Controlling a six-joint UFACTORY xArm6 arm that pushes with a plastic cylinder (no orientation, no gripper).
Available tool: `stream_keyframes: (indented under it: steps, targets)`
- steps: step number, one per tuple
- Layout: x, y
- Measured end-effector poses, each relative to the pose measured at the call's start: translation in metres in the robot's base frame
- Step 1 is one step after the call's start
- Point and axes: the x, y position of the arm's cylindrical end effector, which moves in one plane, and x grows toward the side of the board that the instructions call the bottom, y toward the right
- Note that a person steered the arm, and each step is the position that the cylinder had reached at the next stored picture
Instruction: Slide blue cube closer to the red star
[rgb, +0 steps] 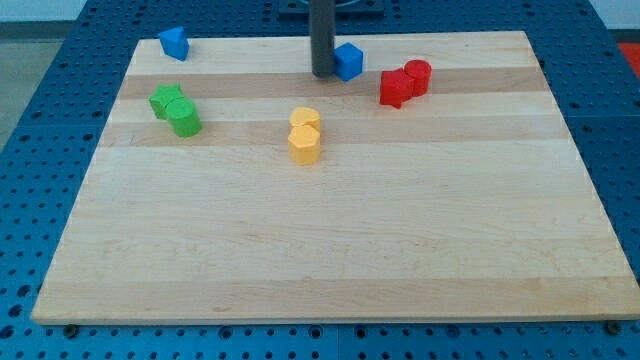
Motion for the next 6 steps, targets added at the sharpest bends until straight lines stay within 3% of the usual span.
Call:
stream_keyframes:
  steps: [1, 2, 5, 6]
  targets:
    - [-0.034, -0.022]
    - [-0.034, 0.007]
    - [0.042, 0.080]
    - [0.065, 0.067]
